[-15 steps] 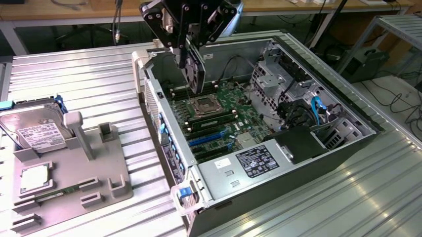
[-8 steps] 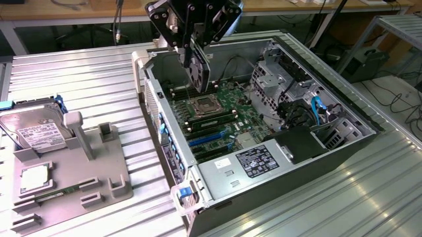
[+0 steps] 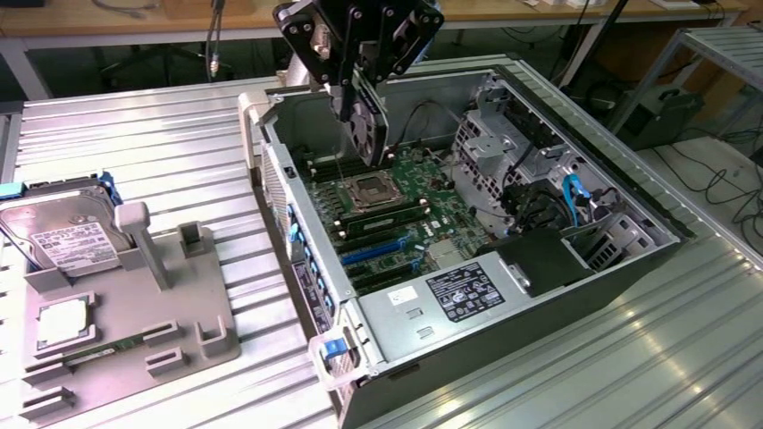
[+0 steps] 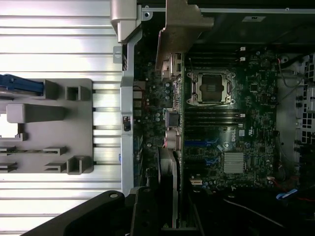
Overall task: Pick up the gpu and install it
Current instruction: 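Pick up the gpu and move the gpu toward the slot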
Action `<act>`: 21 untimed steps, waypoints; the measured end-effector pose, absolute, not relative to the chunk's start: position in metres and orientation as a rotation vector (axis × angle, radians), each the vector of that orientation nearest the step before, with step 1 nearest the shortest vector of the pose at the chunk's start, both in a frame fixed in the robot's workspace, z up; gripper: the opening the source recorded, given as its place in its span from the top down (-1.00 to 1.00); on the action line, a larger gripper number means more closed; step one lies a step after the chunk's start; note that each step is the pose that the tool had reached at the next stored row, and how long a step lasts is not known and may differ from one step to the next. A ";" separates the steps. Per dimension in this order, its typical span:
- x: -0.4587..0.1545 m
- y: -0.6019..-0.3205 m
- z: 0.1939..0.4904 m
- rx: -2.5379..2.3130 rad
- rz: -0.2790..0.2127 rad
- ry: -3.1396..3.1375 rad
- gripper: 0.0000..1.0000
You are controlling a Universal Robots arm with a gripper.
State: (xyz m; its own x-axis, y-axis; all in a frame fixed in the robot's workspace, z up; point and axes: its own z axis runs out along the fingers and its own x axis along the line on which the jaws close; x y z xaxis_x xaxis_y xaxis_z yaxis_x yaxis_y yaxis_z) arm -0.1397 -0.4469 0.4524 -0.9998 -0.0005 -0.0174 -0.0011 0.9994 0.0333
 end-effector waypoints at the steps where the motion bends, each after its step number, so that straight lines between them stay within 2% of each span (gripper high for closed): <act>1: -0.139 -0.447 0.452 -0.001 0.052 3.124 0.45; 21: -0.113 -0.447 0.452 -0.001 0.052 3.124 0.45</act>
State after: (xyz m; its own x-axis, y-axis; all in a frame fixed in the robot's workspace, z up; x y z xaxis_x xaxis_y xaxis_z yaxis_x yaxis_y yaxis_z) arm -0.1132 -0.4469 0.4520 -0.9998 -0.0005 -0.0174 -0.0011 0.9994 0.0334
